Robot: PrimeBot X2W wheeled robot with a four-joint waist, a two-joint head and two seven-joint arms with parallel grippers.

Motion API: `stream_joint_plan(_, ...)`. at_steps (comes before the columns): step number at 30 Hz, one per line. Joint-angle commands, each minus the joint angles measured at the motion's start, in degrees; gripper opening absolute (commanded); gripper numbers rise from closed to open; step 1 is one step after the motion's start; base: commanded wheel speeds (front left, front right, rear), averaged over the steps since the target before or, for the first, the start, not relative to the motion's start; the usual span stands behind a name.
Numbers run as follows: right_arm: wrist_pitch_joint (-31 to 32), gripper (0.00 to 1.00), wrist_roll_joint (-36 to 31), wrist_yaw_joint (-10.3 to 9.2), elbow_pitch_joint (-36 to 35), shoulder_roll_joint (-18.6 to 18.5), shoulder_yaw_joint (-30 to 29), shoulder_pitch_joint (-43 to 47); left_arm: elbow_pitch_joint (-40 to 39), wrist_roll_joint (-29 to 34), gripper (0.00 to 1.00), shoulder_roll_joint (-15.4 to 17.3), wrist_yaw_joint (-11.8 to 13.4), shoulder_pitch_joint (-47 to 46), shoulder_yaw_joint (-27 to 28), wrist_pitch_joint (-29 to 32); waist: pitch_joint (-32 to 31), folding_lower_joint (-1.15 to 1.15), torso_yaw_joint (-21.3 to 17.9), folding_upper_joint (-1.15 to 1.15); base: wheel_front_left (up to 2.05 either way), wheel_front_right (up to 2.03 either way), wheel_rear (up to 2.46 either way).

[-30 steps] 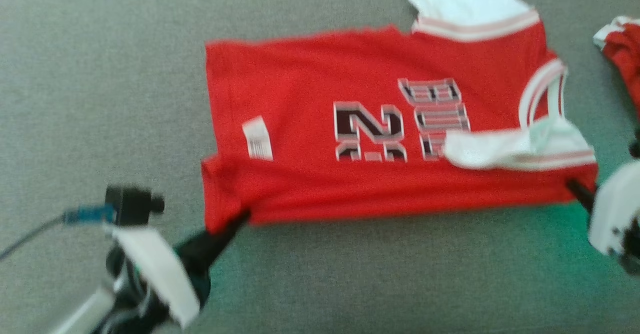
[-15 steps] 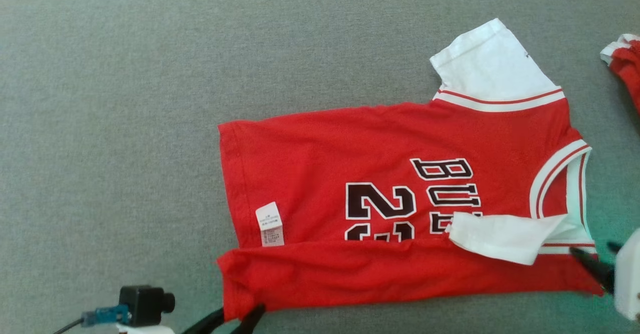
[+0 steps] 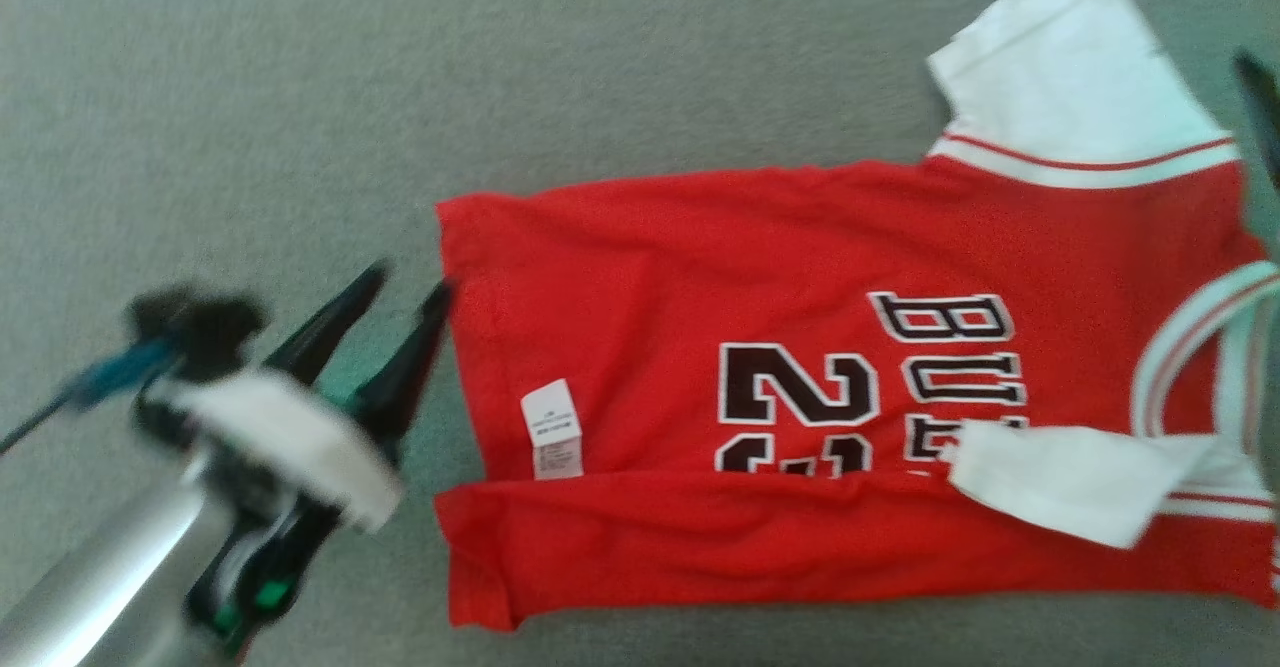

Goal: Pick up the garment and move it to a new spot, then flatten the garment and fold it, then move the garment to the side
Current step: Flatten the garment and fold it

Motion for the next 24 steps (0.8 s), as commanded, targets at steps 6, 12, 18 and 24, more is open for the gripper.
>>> stream_joint_plan(6, -6.59, 1.00, -7.44, 0.42, 14.67, 0.79, 2.95, -11.22, 9.31, 3.13, 1.00, -7.18, -4.47, -12.52, -3.00, 3.26, 5.59, -0.02, 6.11, 0.00, 0.00, 0.00, 0.00)
stream_joint_plan(12, -10.57, 1.00, -9.57, 0.42, 26.05, 2.05, 5.10, -15.38, 15.11, 2.76, 1.00, -11.65, -8.51, -16.71, -5.99, 5.02, 5.78, -0.02, 7.19, 0.00, 0.00, 0.00, 0.00)
stream_joint_plan(18, -8.60, 1.00, -8.55, 0.42, 30.16, 2.25, 7.16, -16.24, 17.13, 2.02, 1.00, -12.41, -9.92, -17.96, -6.39, 5.58, 5.40, -0.02, 6.31, 0.00, 0.00, 0.00, 0.00)
stream_joint_plan(24, -5.96, 1.00, -5.30, 0.42, 30.20, 2.19, 9.37, -15.95, 17.40, 1.15, 1.00, -12.21, -10.67, -18.35, -6.60, 6.45, 4.96, -0.02, 5.00, 0.00, 0.00, 0.00, 0.00)
